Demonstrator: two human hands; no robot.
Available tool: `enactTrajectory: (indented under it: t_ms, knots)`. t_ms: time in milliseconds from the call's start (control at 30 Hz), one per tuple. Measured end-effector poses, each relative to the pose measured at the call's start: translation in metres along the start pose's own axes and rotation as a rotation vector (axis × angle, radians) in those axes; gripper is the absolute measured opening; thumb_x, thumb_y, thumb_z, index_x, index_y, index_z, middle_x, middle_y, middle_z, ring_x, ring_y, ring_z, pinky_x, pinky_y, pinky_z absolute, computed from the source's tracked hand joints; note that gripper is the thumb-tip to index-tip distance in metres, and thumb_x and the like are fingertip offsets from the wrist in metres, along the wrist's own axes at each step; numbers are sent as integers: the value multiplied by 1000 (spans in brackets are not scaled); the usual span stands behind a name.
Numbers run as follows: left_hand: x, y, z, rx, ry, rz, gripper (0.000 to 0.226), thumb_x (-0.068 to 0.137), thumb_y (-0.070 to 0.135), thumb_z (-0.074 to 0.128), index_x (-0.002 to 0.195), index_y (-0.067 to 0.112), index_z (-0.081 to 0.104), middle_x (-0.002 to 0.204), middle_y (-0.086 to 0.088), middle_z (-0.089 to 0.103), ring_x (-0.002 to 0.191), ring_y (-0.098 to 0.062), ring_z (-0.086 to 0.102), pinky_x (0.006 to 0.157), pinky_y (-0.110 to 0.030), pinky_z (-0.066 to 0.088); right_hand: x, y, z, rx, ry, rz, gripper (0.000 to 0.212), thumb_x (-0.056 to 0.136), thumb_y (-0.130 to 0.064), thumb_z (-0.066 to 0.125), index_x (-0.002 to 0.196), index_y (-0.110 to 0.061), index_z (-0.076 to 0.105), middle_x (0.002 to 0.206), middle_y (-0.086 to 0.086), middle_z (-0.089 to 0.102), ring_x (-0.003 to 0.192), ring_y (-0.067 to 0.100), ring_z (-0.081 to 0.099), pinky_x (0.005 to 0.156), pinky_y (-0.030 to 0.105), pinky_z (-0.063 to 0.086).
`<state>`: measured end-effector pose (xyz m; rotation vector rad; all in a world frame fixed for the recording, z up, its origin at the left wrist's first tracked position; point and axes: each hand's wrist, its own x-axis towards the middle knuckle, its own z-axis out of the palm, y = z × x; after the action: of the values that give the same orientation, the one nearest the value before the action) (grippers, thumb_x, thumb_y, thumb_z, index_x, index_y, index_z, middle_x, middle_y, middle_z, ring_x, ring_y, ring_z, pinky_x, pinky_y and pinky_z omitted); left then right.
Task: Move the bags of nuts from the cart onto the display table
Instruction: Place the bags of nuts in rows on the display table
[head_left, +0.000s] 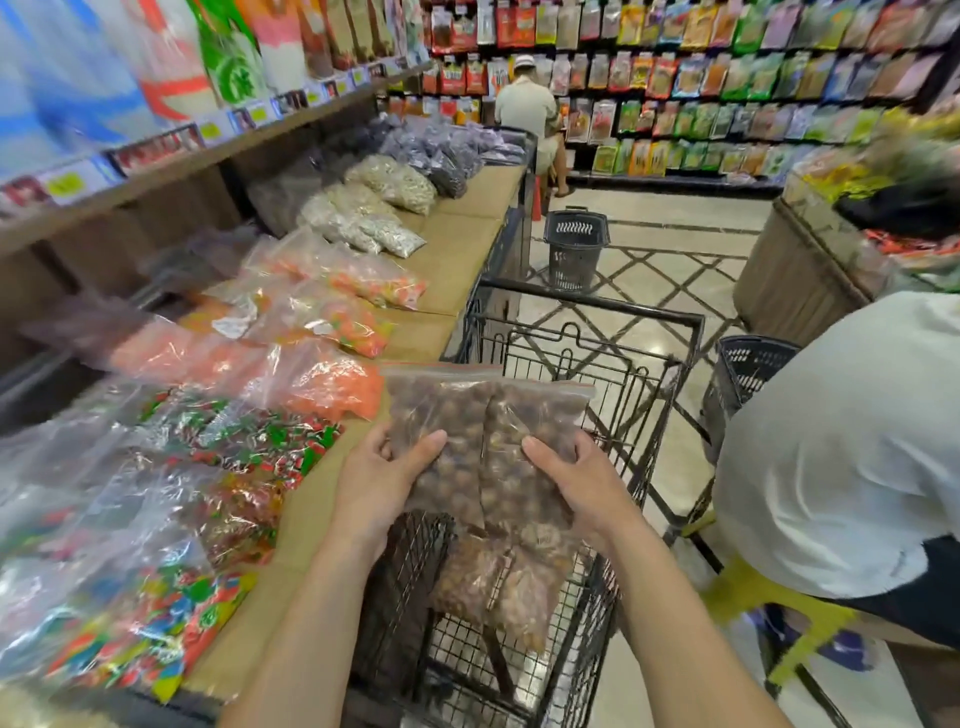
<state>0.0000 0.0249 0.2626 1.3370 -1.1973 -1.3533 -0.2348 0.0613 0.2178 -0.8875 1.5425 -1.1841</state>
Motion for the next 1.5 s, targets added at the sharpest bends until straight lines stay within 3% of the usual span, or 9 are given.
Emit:
enactTrajectory:
  t_ms: [133,300,433,533,667,833,1033,1300,1500]
  knots:
    - [-25,16,-6,-32,109,50,31,85,26,88,111,18,74,100,-5,83,86,-22,81,70,-35,63,-18,-37,3,18,-122,-32,79,71,-67,90,130,-22,62,125,3,75,105,19,76,88,34,65]
    - [-61,32,-29,-54,246,104,25,86,24,87,108,21,75,96,3,83,83,-14,81,66,-30,62,-34,-61,25,77,-280,-48,49,83,-48,88,121,-29,61,117,-8,74,98,17,77,90,42,65]
    - [-93,40,-58,-70,363,146,21,87,22,86,103,20,73,88,3,83,74,-9,79,56,-25,60,-51,-75,57,48,-371,-85,106,56,-72,95,144,-25,59,139,-2,71,114,22,76,92,48,65]
    - [-116,43,-84,-80,437,165,28,87,24,87,109,15,72,96,-2,83,80,-14,80,60,-29,62,-70,-86,86,98,-489,-75,79,81,-56,89,141,-27,45,136,-20,57,105,9,69,76,31,59]
    - [-149,44,-125,-89,544,190,29,87,21,86,111,12,73,101,-4,83,92,-20,80,75,-34,63,-87,-89,128,105,-587,-92,115,55,-65,97,150,-19,52,140,-7,71,119,19,74,105,51,59]
    - [-204,37,-182,-78,708,213,23,86,24,87,103,16,75,92,2,82,84,-13,78,66,-23,59,-119,-88,193,96,-733,-92,108,49,-70,99,141,-29,61,135,-7,75,122,19,73,108,54,57]
    - [-287,19,-258,-147,879,207,21,87,20,86,105,18,74,96,-6,83,82,-22,80,64,-35,63,-186,-78,277,37,-891,-109,23,97,-26,79,108,-34,60,106,-17,75,90,2,76,91,37,61]
    - [-405,-10,-356,-186,1064,186,18,89,20,85,103,16,74,99,-7,83,89,-23,79,62,-32,63,-291,-55,380,-58,-1013,-96,25,97,-21,78,92,-26,54,85,-24,73,77,-2,73,86,34,60]
    - [-480,-45,-416,-156,1195,163,36,76,40,93,101,19,75,97,-7,83,90,-27,80,76,-45,66,-361,-33,435,-105,-1093,-128,30,93,-29,83,118,-22,68,115,2,83,101,22,80,96,49,63]
